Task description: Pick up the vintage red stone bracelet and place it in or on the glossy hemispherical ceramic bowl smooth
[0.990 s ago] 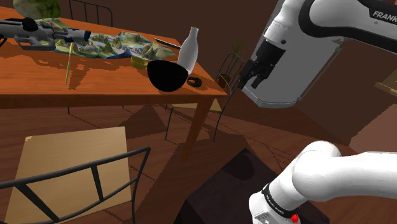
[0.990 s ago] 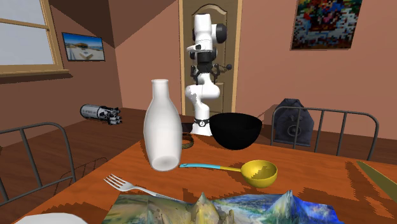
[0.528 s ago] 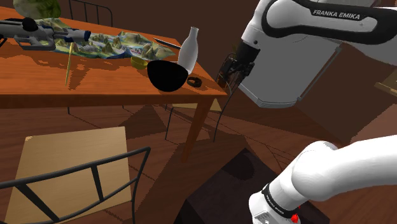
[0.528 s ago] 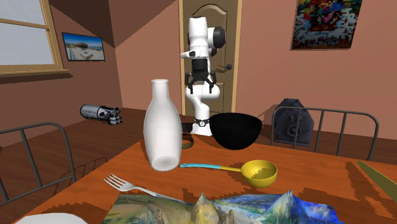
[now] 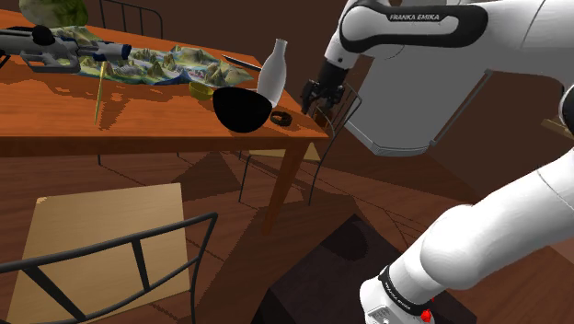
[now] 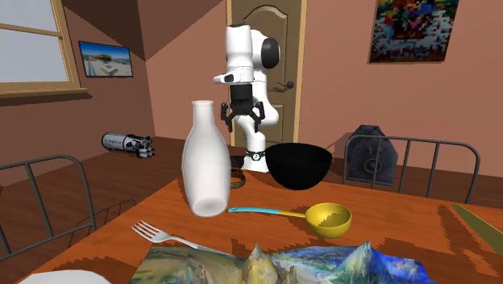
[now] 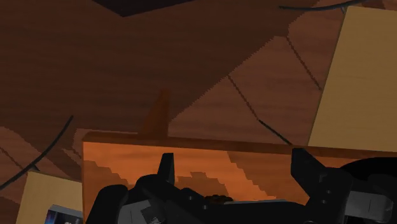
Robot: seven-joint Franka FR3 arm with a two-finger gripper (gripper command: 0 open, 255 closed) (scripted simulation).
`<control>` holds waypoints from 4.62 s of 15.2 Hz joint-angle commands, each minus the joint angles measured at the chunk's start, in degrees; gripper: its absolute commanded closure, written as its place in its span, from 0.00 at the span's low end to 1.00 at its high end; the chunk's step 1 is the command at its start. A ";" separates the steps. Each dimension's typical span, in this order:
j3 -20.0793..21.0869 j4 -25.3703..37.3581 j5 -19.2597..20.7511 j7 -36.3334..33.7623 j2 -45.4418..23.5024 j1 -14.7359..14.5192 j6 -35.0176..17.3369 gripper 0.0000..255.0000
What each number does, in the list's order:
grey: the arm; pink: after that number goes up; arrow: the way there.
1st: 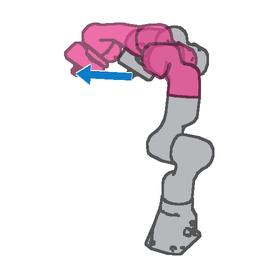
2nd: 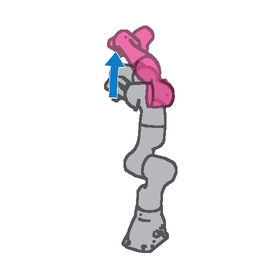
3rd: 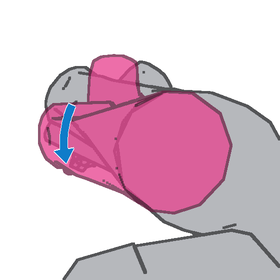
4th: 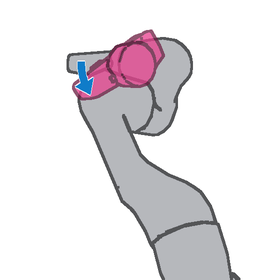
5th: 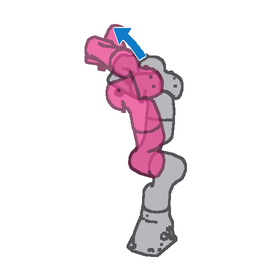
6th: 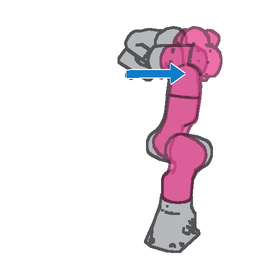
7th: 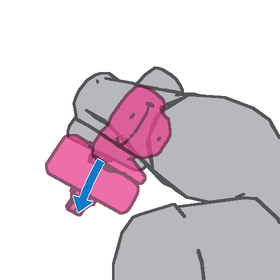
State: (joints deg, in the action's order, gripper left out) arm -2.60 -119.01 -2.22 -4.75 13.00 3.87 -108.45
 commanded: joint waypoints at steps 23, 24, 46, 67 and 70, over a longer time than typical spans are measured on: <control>-1.90 21.33 -1.15 1.47 -28.46 2.06 -5.42 0.00; -1.90 21.33 -1.15 1.47 -28.46 2.06 -5.42 0.00; -1.98 27.29 -0.91 1.14 -27.18 2.09 1.82 1.00; -2.09 46.39 -0.97 0.64 -29.16 2.46 18.93 1.00; -1.66 47.53 -0.84 -0.64 -29.22 1.64 19.96 1.00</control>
State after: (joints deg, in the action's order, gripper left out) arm -4.57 -72.13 -3.14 -4.49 -15.97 6.09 -88.86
